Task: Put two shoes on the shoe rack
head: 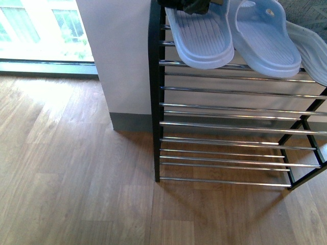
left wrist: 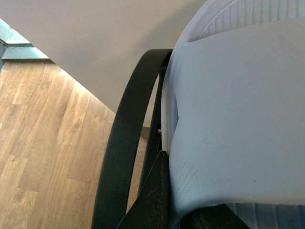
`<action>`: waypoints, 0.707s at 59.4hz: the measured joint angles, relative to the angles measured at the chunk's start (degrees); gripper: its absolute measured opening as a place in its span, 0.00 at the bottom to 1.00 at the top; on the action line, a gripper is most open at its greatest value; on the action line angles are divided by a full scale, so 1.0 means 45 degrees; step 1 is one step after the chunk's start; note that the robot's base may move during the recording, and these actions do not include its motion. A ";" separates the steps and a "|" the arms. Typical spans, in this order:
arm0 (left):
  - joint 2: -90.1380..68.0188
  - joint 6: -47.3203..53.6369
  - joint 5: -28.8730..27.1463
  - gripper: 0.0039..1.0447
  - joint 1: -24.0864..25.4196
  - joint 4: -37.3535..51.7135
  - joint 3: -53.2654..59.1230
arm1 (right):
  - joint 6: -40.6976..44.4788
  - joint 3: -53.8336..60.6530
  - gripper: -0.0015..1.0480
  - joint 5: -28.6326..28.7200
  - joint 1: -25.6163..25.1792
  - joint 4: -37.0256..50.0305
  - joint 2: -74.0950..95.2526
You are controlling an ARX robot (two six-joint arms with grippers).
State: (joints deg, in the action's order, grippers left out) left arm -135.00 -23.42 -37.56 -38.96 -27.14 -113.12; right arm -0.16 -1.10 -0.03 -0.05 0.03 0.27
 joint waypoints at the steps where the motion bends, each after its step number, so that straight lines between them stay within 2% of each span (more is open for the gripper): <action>1: 0.0000 0.0034 0.0000 0.01 0.0005 0.0000 -0.0034 | 0.0000 0.0000 0.91 0.0000 0.0000 0.0000 0.0000; 8: -0.0078 0.0151 0.0238 0.02 0.0029 0.0000 -0.0165 | 0.0000 0.0000 0.91 0.0000 0.0000 0.0000 0.0000; 19: -0.0219 0.0146 0.0476 0.43 0.0029 -0.0151 -0.0272 | 0.0000 0.0000 0.91 0.0000 0.0000 0.0000 0.0000; 38: -0.0024 0.0102 0.0874 0.89 -0.0068 0.0787 -0.0053 | 0.0000 0.0000 0.91 0.0000 0.0000 0.0000 0.0000; 42: 0.0170 0.0155 0.0816 0.93 -0.0141 0.1103 0.0248 | 0.0000 0.0000 0.91 0.0000 0.0000 0.0000 0.0000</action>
State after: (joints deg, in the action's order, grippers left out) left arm -134.23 -22.72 -33.89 -39.59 -22.17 -112.01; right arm -0.16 -1.10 -0.03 -0.05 0.03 0.27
